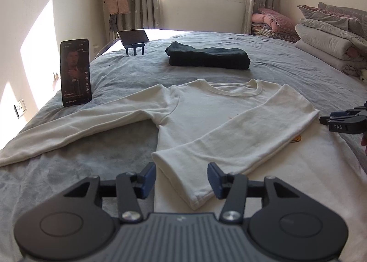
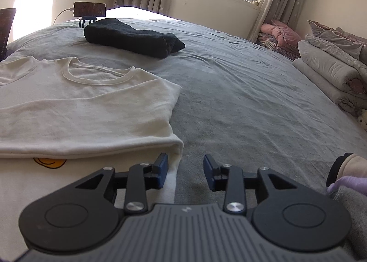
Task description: Fold clothes
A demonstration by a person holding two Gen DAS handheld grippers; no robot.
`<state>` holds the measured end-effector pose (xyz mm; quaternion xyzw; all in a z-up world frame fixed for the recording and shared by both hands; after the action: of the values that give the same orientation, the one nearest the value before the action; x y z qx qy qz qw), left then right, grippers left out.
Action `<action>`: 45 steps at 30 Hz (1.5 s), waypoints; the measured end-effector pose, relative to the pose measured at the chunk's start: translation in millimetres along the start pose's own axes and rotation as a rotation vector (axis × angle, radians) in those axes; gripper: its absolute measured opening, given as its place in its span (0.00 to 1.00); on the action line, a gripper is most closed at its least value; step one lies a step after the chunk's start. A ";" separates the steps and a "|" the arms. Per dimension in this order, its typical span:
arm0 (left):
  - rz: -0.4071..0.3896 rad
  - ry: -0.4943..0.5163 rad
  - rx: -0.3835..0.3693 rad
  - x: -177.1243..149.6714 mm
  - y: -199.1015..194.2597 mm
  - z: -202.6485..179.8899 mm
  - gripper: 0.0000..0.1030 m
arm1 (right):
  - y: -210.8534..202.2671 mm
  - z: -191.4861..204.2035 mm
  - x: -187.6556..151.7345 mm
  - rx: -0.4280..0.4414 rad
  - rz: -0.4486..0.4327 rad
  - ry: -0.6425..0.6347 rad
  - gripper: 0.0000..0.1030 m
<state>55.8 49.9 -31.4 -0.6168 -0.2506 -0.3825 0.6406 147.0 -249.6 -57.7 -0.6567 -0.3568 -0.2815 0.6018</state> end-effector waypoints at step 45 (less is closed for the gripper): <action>-0.041 0.029 -0.153 15.4 55.9 -30.3 0.33 | 39.5 -22.5 45.8 0.237 0.009 0.391 0.35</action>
<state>104.9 14.4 -56.0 -0.6531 -0.2239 -0.4227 0.5870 207.1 -266.7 -41.8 -0.5159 -0.2612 -0.3567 0.7338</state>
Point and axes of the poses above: each gripper's, at about its wrist camera, not at the fingertips, and y roughly the way its jaws point, z to its left, x to its top, the point moved 5 cm from there along y, roughly the way its jaws point, and after that the axes turned 7 degrees about y, right-handed, at the moved point
